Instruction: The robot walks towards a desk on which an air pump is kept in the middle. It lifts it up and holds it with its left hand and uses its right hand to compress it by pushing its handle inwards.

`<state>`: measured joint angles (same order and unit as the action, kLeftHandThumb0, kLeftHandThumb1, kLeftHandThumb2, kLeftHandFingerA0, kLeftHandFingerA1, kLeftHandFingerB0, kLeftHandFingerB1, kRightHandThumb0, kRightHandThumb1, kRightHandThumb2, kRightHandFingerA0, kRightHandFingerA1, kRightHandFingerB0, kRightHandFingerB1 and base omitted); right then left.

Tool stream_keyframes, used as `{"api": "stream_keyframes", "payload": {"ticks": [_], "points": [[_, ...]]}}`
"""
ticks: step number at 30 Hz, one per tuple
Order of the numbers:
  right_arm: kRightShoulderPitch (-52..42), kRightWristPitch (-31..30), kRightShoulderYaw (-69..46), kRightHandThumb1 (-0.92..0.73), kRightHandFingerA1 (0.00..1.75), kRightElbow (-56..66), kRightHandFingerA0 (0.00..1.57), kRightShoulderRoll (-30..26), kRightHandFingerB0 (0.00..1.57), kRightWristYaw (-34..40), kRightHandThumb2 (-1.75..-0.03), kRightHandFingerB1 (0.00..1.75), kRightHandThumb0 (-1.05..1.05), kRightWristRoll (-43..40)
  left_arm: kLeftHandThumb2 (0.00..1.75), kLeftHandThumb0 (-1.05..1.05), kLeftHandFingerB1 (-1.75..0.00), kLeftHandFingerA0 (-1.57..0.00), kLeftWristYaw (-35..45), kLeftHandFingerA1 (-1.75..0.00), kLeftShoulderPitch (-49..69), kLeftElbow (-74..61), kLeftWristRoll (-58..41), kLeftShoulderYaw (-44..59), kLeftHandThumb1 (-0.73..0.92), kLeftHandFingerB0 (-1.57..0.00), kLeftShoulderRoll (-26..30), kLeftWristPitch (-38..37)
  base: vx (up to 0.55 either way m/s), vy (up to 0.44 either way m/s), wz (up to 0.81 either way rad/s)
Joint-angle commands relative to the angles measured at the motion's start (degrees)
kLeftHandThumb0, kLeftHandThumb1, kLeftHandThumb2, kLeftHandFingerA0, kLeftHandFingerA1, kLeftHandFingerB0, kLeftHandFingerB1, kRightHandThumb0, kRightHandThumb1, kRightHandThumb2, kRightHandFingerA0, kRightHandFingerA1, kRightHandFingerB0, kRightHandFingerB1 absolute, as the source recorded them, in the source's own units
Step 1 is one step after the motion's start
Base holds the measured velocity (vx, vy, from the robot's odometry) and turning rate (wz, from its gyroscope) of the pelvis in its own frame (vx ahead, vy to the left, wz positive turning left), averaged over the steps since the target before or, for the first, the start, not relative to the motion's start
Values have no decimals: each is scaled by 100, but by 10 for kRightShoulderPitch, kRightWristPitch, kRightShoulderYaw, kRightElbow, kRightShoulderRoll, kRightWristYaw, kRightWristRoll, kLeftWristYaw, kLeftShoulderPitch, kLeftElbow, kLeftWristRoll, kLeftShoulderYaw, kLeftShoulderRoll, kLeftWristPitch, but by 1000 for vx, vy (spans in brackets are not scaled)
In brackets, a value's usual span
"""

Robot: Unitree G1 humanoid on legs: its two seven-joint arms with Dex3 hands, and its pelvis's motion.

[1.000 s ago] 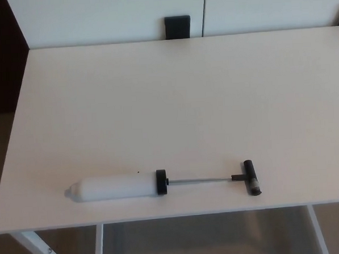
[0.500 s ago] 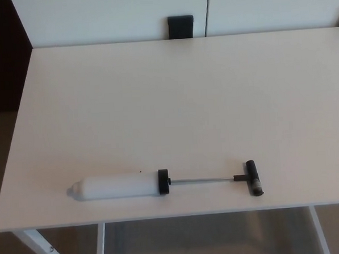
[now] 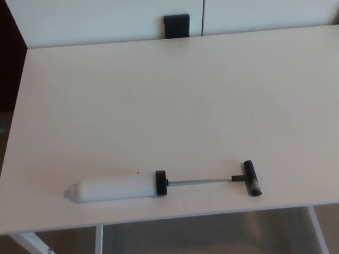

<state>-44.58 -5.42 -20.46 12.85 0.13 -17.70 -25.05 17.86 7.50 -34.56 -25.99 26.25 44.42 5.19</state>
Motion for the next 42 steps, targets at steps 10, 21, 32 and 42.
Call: {"api": "stream_keyframes", "payload": {"ticks": [10, 21, 32, 42], "points": [[16, 19, 12, -53, 56, -52, 60, -13, 38, -20, -75, 46, -41, 14, 58, -39, -29, -11, 85, -36, -148, 22, 357, -437, 40, -10, 47, 148, 0, 0, 0], [15, 15, 19, -52, 57, -40, 61, -10, 38, -11, -75, 47, -41, 16, 84, -23, -47, -2, 84, -49, -215, 102, 430, -533, 31, 0, 16, 155, 0, 0, 0], [12, 17, 24, -64, 47, -29, 70, -7, 44, -2, -58, 37, -34, 19, 86, -25, -47, -2, 74, -49, -250, 153, 494, -608, 33, 0, -9, 162, 0, 0, 0], [12, 23, 25, -62, 47, -36, 65, -10, 41, -16, -58, 36, -36, 14, 54, -43, -27, -23, 5, -32, -263, 201, 584, -631, 44, -18, -10, 108, 0, 0, 0]]}}
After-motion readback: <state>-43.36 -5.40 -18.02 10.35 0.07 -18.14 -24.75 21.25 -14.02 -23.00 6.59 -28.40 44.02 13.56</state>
